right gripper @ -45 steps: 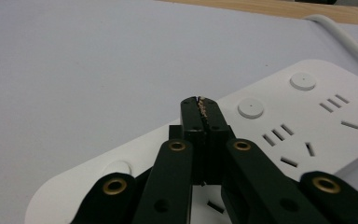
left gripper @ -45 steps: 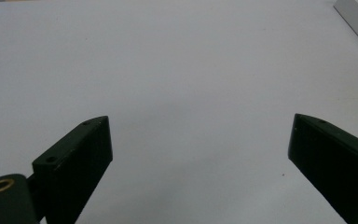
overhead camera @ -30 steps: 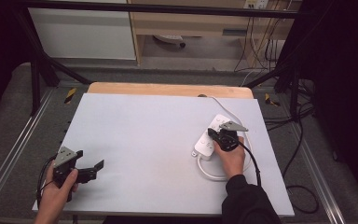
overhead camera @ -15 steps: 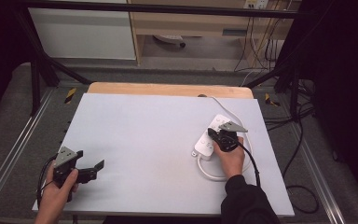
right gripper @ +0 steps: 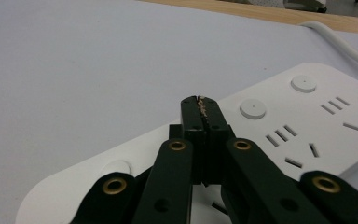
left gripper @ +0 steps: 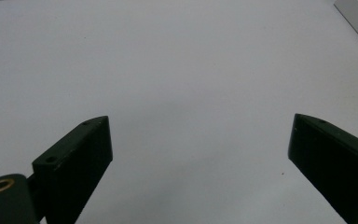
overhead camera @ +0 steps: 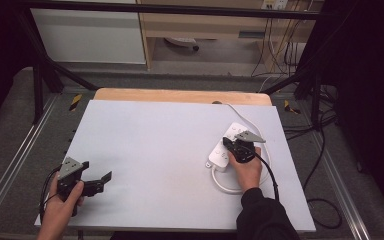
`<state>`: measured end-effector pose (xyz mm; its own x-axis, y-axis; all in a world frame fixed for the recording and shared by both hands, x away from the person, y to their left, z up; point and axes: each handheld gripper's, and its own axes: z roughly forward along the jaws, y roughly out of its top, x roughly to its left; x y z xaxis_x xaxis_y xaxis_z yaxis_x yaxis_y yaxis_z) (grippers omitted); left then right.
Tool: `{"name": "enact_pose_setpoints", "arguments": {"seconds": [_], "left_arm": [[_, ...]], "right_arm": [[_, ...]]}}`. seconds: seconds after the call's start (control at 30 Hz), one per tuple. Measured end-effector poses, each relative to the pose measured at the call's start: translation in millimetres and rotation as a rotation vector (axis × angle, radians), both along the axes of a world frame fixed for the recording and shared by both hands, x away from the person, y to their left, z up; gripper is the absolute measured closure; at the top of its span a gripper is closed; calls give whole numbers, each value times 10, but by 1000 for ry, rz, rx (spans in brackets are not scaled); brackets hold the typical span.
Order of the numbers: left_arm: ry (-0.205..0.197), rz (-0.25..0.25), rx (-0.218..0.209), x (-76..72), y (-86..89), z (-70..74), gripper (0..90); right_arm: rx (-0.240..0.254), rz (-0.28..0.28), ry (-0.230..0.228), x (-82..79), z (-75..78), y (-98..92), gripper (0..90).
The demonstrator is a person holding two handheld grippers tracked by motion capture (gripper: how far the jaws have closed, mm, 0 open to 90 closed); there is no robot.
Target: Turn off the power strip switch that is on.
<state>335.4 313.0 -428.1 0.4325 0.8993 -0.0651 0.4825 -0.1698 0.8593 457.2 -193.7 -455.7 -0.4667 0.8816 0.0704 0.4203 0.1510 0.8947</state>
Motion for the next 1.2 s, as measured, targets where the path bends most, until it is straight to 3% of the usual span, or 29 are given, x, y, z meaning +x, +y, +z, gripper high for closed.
{"name": "enact_pose_setpoints", "arguments": {"seconds": [0.5, 0.93, 1.2], "left_arm": [[1, -1, 4, -1, -7, -1, 60], [-1, 2, 5, -8, -6, 3, 60], [-2, -1, 8, -11, -12, 3, 60]], "right_arm": [[-4, -3, -5, -6, -5, 5, 900], [-35, -14, -3, -23, 13, 31, 900], [-92, -13, -20, -33, 18, 71, 900]]}}
